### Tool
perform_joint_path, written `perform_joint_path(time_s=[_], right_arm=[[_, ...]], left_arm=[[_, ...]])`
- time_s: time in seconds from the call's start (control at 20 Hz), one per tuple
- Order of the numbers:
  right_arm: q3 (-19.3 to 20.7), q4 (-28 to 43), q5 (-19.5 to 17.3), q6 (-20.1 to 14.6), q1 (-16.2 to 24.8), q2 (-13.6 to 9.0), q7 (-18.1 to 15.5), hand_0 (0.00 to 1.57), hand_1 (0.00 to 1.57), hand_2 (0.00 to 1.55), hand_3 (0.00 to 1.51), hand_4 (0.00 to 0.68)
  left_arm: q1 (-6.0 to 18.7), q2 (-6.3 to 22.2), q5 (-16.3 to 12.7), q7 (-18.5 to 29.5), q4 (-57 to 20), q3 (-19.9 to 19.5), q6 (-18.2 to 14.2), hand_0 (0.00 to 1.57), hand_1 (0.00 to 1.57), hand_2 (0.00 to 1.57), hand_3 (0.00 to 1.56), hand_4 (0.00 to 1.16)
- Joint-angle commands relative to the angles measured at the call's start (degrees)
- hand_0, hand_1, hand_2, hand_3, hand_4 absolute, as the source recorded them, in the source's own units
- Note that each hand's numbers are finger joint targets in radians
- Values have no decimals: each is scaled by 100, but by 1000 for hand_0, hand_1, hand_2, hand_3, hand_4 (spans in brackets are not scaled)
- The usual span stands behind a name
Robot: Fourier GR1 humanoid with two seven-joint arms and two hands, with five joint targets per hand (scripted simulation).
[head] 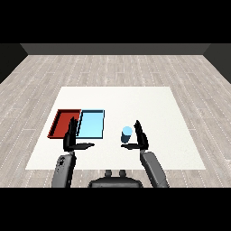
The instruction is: Pick the blue can and put it in the blue box
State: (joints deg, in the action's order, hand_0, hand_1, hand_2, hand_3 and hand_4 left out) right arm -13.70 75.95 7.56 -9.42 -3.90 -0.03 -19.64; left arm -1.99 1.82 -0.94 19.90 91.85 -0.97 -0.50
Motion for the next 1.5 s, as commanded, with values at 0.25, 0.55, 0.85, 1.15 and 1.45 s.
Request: perform_joint_path(time_s=[0.25,0.55,0.85,1.15,1.45], right_arm=[[357,-518,317,106,-356,3,-9,0,0,0,0,0],[435,-1483,662,118,-979,2,-259,0,0,0,0,0],[-308,-1498,1098,-454,-703,3,-516,0,0,0,0,0],[266,-1650,1068,255,-915,-96,-374,0,0,0,0,0],[-115,-1878,1477,-366,-1640,3,-103,0,0,0,0,0]], left_arm=[[-126,170,-68,526,-311,-218,261,0,0,0,0,0],[-327,-34,158,-52,412,45,-149,0,0,0,0,0],[-139,180,-6,25,215,-220,60,0,0,0,0,0],[21,47,144,-111,239,-103,-136,0,0,0,0,0],[-354,-169,267,195,250,100,-225,0,0,0,0,0]])
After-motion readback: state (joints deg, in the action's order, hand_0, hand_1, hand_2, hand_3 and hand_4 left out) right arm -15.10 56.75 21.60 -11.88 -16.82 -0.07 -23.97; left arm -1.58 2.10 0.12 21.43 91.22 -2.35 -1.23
